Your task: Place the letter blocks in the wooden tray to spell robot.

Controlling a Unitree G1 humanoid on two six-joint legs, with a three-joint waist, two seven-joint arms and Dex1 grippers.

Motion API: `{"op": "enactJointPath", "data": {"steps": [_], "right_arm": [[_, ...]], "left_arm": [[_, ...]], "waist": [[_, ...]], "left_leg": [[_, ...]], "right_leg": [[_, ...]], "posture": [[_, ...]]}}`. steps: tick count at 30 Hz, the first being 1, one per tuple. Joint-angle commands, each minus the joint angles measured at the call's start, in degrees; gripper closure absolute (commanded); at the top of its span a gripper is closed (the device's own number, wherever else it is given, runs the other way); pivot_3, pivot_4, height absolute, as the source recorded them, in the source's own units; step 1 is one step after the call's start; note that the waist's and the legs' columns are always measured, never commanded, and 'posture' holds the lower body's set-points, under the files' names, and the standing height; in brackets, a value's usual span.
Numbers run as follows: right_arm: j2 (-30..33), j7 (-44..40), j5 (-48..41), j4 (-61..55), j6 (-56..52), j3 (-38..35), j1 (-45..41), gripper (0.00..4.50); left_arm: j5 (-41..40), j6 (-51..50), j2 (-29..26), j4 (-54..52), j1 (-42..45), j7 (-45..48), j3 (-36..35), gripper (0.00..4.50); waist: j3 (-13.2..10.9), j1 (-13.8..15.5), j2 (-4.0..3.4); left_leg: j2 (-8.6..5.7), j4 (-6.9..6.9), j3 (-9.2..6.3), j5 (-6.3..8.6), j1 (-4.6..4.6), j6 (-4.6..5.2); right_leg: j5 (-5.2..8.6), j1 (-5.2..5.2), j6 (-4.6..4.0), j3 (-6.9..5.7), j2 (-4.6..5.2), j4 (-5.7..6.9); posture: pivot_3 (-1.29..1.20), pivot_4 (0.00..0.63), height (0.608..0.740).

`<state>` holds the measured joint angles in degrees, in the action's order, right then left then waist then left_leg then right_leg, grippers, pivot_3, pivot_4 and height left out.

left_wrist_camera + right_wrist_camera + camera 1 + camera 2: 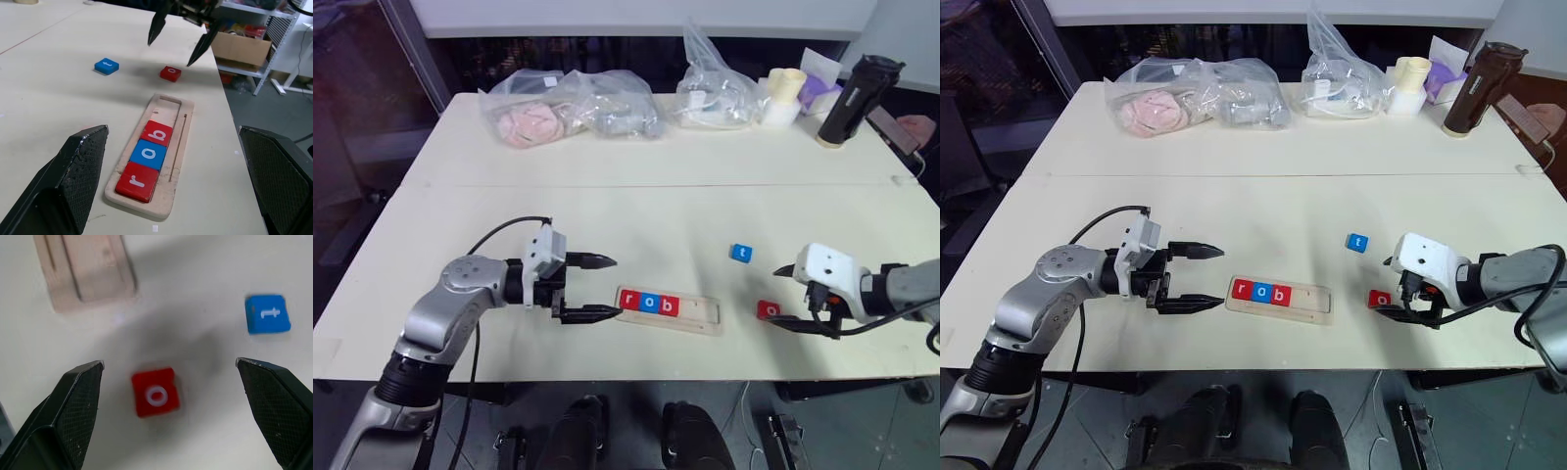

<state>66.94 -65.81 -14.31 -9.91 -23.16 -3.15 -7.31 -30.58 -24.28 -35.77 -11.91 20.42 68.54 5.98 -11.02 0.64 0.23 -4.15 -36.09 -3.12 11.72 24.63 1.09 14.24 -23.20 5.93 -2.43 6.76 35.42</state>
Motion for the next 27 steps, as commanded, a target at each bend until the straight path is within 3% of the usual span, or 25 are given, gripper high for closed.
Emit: {"op": "enactJointPath", "data": {"steps": [1,13,16,21,27], "right_arm": [[-0.67,-4.22,1.82,6.06,6.39,2.56,-2.73,0.04],[-3.99,-4.29,2.55,9.27,5.55,4.0,-1.06,0.04],[-4.62,-3.33,2.71,9.28,4.93,3.97,-0.41,0.92],[-5.46,-2.09,2.48,8.09,3.83,3.53,-0.38,3.38],[-5.2,-2.01,1.12,0.4,0.57,3.67,-3.53,3.37]], "left_arm": [[-0.19,0.56,-0.03,-1.51,0.28,-0.28,-0.57,0.0],[-0.22,0.37,-0.84,-2.71,-0.64,-0.77,-0.95,0.0],[-0.18,0.39,-0.79,-2.61,-0.47,-0.78,-0.83,0.0],[-0.09,0.42,-0.68,-2.56,-0.46,-0.76,-0.65,0.0],[-0.15,0.3,-0.62,-2.5,-0.42,-0.64,-0.49,0.0]], "waist": [[0.0,0.06,0.0],[0.01,0.15,-0.03],[0.01,0.15,-0.03],[0.02,0.15,-0.02],[0.02,0.05,-0.04]], "left_leg": [[0.01,0.02,-0.01,0.0,0.0,0.0],[0.0,0.02,-0.03,0.01,0.01,-0.02],[0.0,0.02,-0.02,0.01,0.01,-0.02],[0.0,0.01,-0.03,0.01,0.0,-0.02],[0.01,-0.02,-0.02,0.01,-0.01,-0.02]], "right_leg": [[0.0,-0.02,-0.01,0.0,-0.01,0.02],[-0.01,-0.05,-0.02,0.04,0.0,0.04],[-0.01,-0.05,-0.02,0.04,0.0,0.04],[-0.01,-0.03,-0.03,0.04,-0.01,0.04],[-0.02,-0.06,-0.04,0.06,-0.01,0.09]], "posture": [[0.0,0.15,0.738],[0.0,0.15,0.738],[0.0,0.15,0.738],[0.0,0.15,0.738],[0.0,0.15,0.738]]}}
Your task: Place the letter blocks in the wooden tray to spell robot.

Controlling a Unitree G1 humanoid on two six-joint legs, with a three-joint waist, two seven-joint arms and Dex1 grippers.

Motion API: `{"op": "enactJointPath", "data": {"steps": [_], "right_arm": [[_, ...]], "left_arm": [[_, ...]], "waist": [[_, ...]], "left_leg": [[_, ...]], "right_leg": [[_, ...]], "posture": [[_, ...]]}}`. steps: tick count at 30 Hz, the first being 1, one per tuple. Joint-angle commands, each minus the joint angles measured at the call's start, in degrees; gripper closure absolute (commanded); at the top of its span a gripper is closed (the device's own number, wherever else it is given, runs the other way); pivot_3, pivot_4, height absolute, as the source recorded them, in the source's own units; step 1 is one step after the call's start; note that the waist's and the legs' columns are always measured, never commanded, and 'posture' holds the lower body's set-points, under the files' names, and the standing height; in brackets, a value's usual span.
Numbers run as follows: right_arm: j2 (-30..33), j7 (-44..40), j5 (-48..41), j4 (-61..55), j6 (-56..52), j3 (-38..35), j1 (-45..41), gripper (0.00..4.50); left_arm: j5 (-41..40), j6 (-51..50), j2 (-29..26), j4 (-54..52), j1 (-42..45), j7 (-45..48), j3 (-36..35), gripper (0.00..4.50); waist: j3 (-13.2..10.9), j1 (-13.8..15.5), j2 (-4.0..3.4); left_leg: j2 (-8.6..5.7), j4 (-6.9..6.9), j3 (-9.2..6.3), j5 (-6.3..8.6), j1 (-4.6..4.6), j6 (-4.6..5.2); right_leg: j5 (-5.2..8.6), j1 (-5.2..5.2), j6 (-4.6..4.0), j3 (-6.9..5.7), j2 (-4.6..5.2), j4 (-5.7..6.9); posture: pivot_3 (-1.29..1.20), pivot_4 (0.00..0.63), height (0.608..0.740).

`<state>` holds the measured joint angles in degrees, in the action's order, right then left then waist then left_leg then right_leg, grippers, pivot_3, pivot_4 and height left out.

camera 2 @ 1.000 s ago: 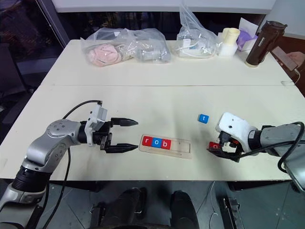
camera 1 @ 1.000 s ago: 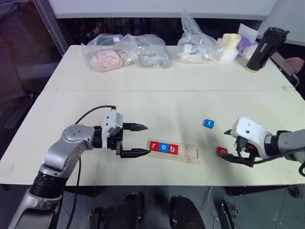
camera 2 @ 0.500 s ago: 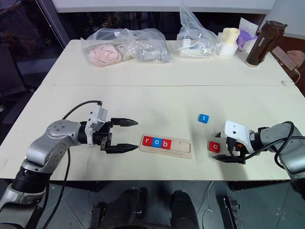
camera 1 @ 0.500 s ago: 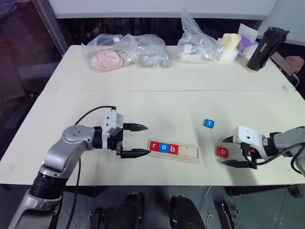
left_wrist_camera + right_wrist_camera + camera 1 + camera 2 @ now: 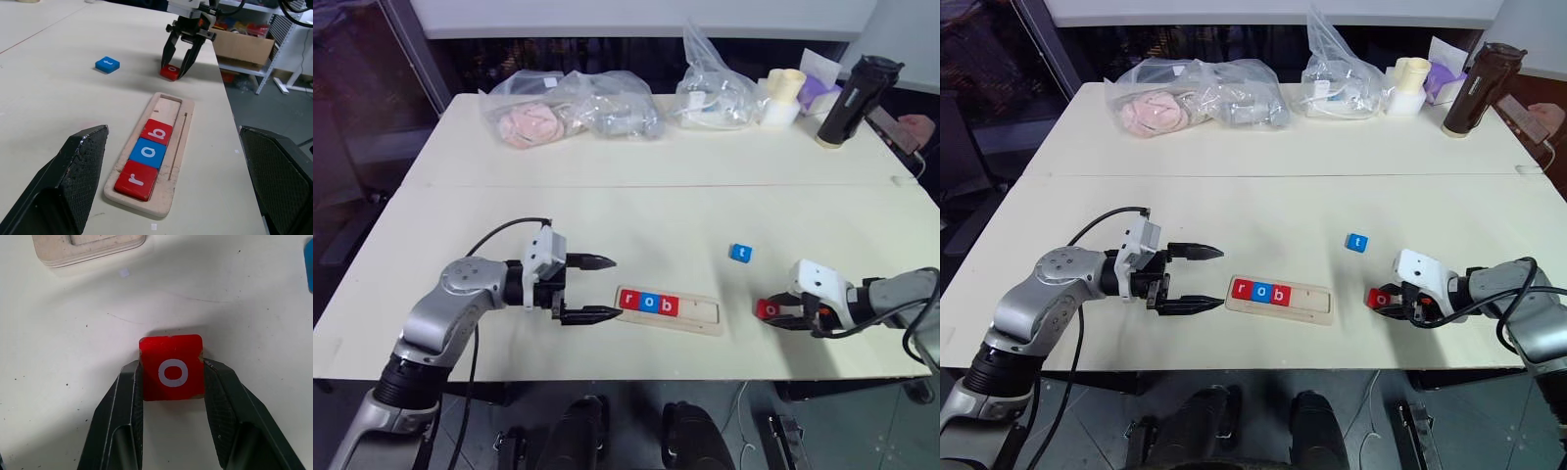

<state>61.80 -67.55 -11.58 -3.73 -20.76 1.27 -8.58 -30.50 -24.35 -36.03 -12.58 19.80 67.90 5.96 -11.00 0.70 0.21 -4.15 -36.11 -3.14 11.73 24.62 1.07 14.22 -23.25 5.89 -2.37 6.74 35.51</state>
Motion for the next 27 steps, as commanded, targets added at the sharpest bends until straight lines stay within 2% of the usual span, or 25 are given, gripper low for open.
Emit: {"op": "enactJointPath", "data": {"steps": [1,6,15,27], "right_arm": [[-0.21,-0.69,-1.93,-7.58,-2.46,-0.15,-2.81,3.37],[-3.09,-0.46,-2.13,-13.61,-6.25,4.1,-6.66,3.37],[-8.93,1.76,-0.13,-16.66,-10.45,11.13,-11.36,3.37],[-11.08,3.29,1.16,-16.39,-11.05,13.99,-12.62,3.37]], "left_arm": [[-0.25,0.32,-0.31,-1.83,0.23,0.0,-0.43,0.0],[-0.27,0.23,-0.13,-1.78,0.44,-0.03,-0.3,0.0],[-0.94,-0.47,-0.01,-2.81,0.29,-0.47,-0.53,0.0],[-1.53,-0.77,-0.73,-3.21,-0.28,-0.18,-1.23,0.0]], "waist": [[0.0,-0.01,-0.02],[0.0,0.06,0.0],[0.0,0.08,0.0],[0.0,0.09,0.0]], "left_leg": [[0.0,0.0,0.01,0.0,0.0,0.0],[0.01,0.02,0.0,0.0,0.0,0.0],[-0.01,0.01,0.0,0.0,0.02,0.0],[-0.02,-0.01,0.0,-0.01,0.02,0.0]], "right_leg": [[0.0,-0.02,0.0,0.01,0.0,0.03],[0.0,-0.03,0.0,0.01,-0.01,0.02],[0.0,-0.06,0.01,0.0,0.01,0.02],[-0.01,-0.05,0.02,0.0,-0.01,0.04]], "posture": [[0.0,0.15,0.738],[0.0,0.15,0.738],[0.0,0.15,0.738],[0.0,0.15,0.738]]}}
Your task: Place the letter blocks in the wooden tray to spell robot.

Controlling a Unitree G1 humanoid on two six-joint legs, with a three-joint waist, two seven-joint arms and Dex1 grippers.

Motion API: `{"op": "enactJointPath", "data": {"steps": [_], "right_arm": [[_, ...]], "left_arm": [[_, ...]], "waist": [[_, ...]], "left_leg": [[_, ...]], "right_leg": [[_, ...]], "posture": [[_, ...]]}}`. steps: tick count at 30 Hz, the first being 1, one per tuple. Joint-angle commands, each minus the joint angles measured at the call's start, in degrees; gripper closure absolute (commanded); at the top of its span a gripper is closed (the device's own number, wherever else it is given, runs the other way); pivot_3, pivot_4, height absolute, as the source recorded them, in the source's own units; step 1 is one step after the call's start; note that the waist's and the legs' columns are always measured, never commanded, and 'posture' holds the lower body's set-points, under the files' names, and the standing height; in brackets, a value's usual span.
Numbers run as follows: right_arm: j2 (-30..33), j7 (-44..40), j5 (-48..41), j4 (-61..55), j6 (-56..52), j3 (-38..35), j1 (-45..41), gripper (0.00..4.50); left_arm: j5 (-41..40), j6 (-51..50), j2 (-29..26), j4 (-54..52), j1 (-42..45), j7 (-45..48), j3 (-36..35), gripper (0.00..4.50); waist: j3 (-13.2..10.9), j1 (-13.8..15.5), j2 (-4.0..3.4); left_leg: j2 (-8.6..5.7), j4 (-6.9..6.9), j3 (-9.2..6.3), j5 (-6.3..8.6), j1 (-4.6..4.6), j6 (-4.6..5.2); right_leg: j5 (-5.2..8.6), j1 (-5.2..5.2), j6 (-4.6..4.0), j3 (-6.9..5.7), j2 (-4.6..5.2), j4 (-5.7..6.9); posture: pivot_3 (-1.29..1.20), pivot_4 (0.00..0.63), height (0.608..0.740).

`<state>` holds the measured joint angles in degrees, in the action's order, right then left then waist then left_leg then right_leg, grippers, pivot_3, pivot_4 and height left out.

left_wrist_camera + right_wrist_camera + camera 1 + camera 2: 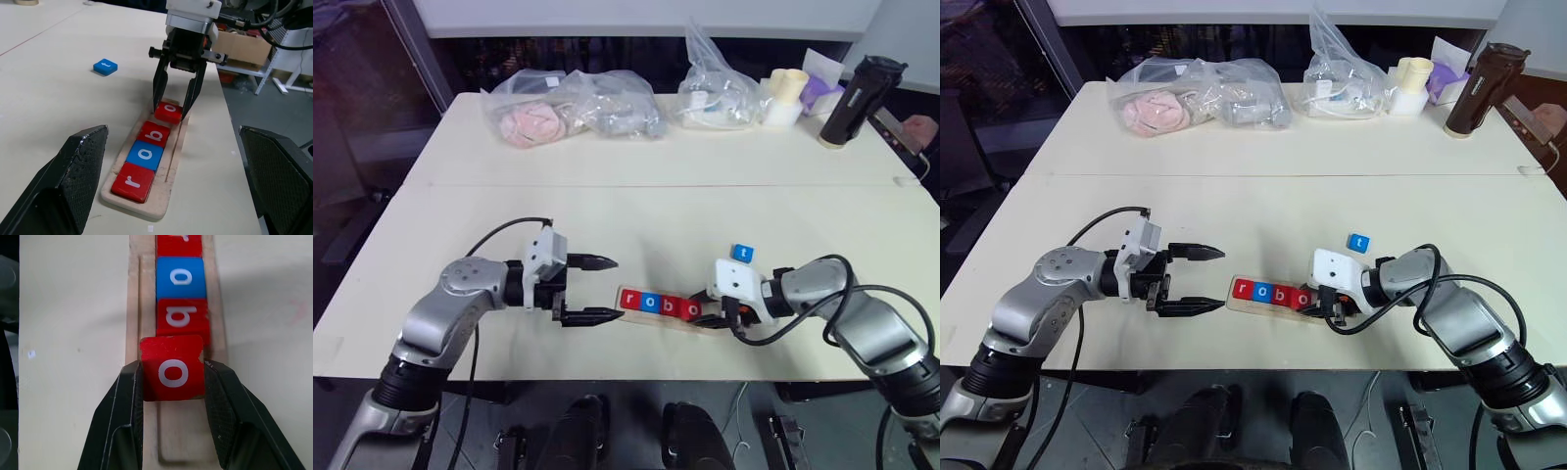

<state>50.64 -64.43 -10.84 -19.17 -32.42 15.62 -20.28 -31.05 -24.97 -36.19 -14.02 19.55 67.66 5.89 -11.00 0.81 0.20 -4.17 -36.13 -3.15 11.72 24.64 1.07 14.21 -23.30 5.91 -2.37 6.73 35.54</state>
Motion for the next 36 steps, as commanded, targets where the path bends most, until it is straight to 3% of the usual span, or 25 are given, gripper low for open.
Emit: {"op": "enactJointPath", "data": {"steps": [1,19,25,26,36], "right_arm": [[0.14,0.17,0.6,-0.73,0.72,-0.38,-1.0,3.37],[-0.36,-0.1,2.1,1.53,2.0,-0.22,-1.06,3.37],[-0.81,-0.23,1.83,1.23,1.62,-0.3,-1.79,0.33],[-0.92,-0.22,1.74,1.07,1.48,-0.33,-1.93,0.07],[0.72,1.54,2.93,3.79,3.07,-3.93,-4.42,0.07]], "left_arm": [[-0.99,-0.16,-0.53,-1.79,-0.01,-0.01,-1.13,0.0],[-0.65,0.27,-0.07,-1.12,0.6,-0.62,-1.11,0.0],[-0.64,0.33,-0.07,-1.01,0.61,-0.7,-1.15,0.0],[-0.63,0.33,-0.05,-0.98,0.63,-0.73,-1.14,0.0],[-0.42,0.54,0.49,-0.71,1.04,-0.69,-0.62,0.0]], "waist": [[0.0,-0.02,0.0],[0.0,-0.03,0.0],[0.0,-0.04,0.0],[0.0,-0.04,0.0],[0.0,-0.01,0.0]], "left_leg": [[0.0,0.0,0.0,0.0,0.0,0.0],[0.0,-0.01,0.0,-0.01,0.0,0.0],[0.0,-0.01,0.0,-0.01,0.0,0.0],[0.0,-0.02,0.0,-0.01,0.0,0.0],[0.0,-0.04,0.0,-0.01,0.0,-0.01]], "right_leg": [[0.0,0.0,0.0,0.0,0.0,0.0],[-0.07,0.0,0.13,0.0,-0.02,0.04],[-0.08,-0.01,0.15,0.0,-0.02,0.05],[-0.09,-0.01,0.15,0.0,-0.02,0.05],[-0.09,-0.01,0.16,0.0,-0.03,0.08]], "posture": [[0.0,0.15,0.738],[0.0,0.15,0.738],[0.0,0.15,0.738],[0.0,0.15,0.738],[0.0,0.15,0.738]]}}
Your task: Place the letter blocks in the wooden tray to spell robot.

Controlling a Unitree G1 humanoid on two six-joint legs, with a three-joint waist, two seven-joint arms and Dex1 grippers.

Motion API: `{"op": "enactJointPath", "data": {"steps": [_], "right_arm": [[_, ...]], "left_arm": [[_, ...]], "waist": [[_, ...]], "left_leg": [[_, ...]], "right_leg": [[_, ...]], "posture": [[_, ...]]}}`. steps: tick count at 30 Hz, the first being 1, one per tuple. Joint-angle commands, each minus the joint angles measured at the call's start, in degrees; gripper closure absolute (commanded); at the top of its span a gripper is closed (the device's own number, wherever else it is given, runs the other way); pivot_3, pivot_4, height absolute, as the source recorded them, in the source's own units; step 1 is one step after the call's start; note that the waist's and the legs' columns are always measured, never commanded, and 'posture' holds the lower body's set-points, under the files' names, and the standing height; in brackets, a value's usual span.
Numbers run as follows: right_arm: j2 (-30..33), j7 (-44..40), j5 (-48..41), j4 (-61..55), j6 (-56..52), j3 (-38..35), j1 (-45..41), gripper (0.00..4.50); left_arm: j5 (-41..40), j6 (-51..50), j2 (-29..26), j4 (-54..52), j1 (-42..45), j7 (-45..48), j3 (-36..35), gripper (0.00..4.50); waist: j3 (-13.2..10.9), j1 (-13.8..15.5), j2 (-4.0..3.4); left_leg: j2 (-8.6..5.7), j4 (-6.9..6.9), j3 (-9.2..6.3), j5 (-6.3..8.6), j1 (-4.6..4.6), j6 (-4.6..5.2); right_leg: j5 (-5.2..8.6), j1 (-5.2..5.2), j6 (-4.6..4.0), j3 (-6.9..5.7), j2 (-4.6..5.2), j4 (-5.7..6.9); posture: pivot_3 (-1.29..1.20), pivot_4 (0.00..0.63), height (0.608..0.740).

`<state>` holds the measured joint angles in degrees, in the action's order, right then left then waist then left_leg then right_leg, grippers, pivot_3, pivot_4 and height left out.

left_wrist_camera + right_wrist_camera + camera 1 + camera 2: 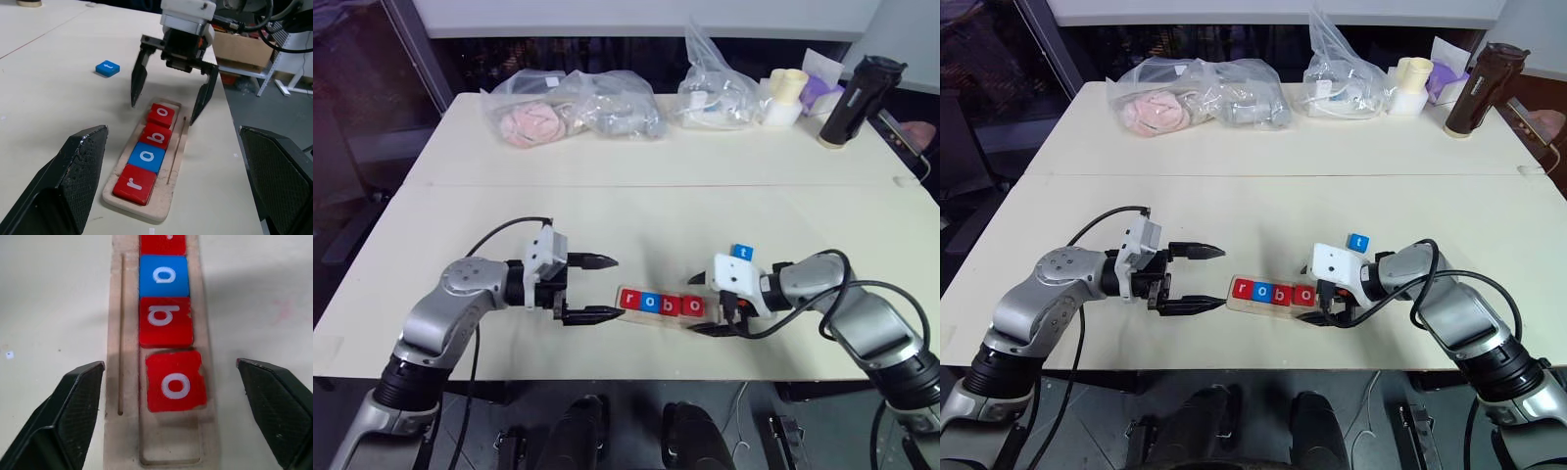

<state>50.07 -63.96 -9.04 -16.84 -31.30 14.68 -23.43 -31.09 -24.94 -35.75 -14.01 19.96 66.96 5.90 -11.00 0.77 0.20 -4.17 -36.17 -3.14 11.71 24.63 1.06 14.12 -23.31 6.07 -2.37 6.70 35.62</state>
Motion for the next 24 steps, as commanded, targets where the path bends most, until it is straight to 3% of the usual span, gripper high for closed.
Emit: {"op": "enactJointPath", "data": {"steps": [1,6,12,24], "right_arm": [[1.81,1.33,1.67,2.52,2.81,-3.33,-1.27,0.07],[3.07,2.49,3.59,6.88,6.61,-4.39,-0.76,0.07],[0.02,5.9,5.02,10.62,8.38,-4.0,-3.0,0.07],[-0.81,3.31,4.19,6.34,6.67,-3.27,-1.7,0.07]], "left_arm": [[-0.39,0.47,0.13,-0.7,0.71,0.0,-0.57,0.0],[-0.35,0.56,0.25,-0.57,0.85,0.25,-0.38,0.0],[-0.27,0.47,0.45,-0.49,1.02,0.36,-0.14,0.0],[-0.22,0.26,0.34,-0.74,0.69,-0.04,-0.42,0.0]], "waist": [[0.0,0.06,0.0],[0.0,-0.02,0.0],[0.0,-0.12,0.0],[0.0,-0.04,0.0]], "left_leg": [[0.0,0.0,0.0,0.0,0.0,0.0],[-0.02,0.02,0.01,0.0,0.0,0.0],[-0.02,0.0,0.02,-0.02,-0.03,-0.03],[-0.02,-0.04,0.02,-0.05,-0.04,-0.06]], "right_leg": [[0.0,0.0,0.0,0.0,0.0,0.0],[0.0,0.0,0.0,0.0,0.01,-0.01],[0.0,-0.06,0.0,0.03,0.01,0.2],[0.0,-0.11,0.01,0.05,0.0,0.38]], "posture": [[0.0,0.15,0.738],[0.0,0.15,0.738],[0.0,0.15,0.738],[0.0,0.15,0.738]]}}
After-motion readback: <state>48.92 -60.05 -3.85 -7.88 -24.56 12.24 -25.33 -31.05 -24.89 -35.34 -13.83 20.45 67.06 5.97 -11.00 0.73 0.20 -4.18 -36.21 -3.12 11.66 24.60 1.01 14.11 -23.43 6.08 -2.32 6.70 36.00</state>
